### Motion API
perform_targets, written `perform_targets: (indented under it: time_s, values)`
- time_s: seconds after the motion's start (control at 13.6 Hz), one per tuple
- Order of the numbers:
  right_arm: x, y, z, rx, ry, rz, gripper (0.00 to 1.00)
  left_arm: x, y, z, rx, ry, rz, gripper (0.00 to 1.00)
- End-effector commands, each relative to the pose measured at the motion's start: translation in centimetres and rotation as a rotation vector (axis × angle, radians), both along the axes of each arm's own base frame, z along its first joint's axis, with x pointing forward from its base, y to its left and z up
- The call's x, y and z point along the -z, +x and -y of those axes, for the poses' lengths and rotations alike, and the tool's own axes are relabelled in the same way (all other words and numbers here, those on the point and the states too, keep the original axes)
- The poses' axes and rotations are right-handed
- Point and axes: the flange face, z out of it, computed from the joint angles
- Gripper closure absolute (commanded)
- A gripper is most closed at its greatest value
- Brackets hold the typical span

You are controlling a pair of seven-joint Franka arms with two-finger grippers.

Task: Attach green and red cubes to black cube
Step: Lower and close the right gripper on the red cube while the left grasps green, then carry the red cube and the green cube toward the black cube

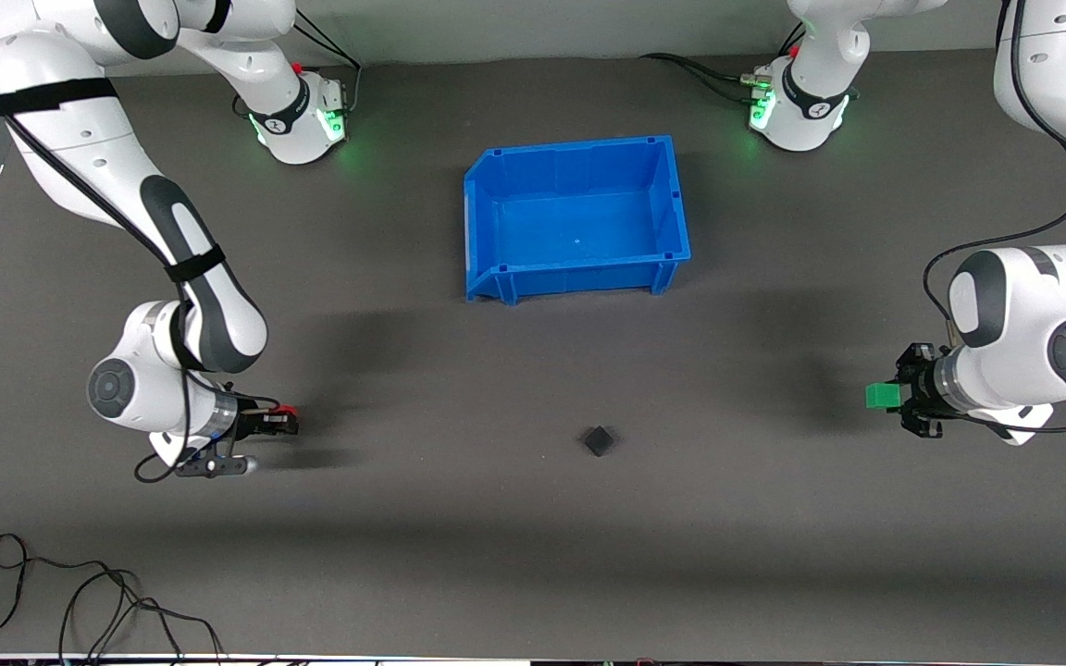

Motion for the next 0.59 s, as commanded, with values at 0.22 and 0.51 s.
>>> perform_targets:
  time_s: [0.22,0.51]
  values:
    - [-4.9,1.3,-8.2,0.707,0.058,-0.118,1.00,1.3,4.4,7.8,-0.184,-0.004,0.021,1.00]
    - [-6.5,2.3,-16.9,1.020,0.083,-0.176,1.00,3.1,6.0,15.3,-0.217,-0.003,0.048,1.00]
